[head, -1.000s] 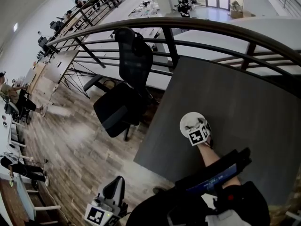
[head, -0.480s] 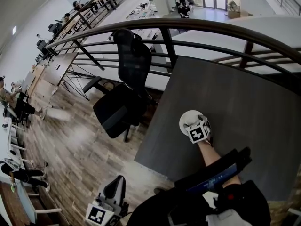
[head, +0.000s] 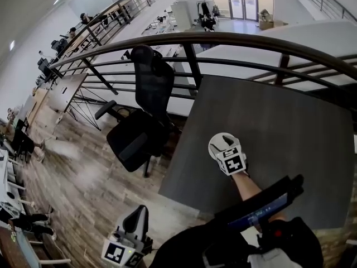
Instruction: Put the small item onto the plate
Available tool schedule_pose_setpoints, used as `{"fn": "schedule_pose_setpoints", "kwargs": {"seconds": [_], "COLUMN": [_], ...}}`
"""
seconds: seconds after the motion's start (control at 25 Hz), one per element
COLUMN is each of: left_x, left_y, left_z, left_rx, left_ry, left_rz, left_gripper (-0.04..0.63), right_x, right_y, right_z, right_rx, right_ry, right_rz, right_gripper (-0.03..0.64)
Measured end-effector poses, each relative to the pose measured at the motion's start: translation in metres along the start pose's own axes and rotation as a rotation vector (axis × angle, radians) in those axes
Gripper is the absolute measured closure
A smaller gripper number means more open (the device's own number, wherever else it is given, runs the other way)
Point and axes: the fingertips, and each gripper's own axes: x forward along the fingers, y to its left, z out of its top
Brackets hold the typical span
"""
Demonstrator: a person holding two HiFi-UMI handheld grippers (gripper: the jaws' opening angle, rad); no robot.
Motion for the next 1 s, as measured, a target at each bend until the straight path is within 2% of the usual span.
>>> {"fn": "schedule_pose_setpoints", "kwargs": {"seconds": [0.16, 0.44, 0.72, 1.0], "left_x": [-0.012, -0.035, -0.056, -0.082], "left_y": [0.010, 0.022, 0.021, 0.021], "left_z": [-0.003, -0.010, -0.012, -0.016], "left_rx": [-0.003, 0.013, 0.005, 0.002], "left_ry": [-0.031, -0.070, -0.089, -0.110], "left_rz": [-0.034, -0.108, -0.192, -0.267], "left_gripper": [0.592, 0.592, 0.592, 0.592], "right_x": [-0.019, -0.061, -0.108, -0.145], "right_y": [0.006, 0.022, 0.055, 0.080], "right_z": [0.017, 0.039, 0.050, 0.045], "right_rx": [-0.025, 0.008, 0.051, 0.068], "right_ry": [-0.075, -0.209, -0.284, -0.327], "right_rz": [-0.033, -0.078, -0.079, -0.154], "right_gripper": [0.482, 0.568, 0.571, 0.614]}}
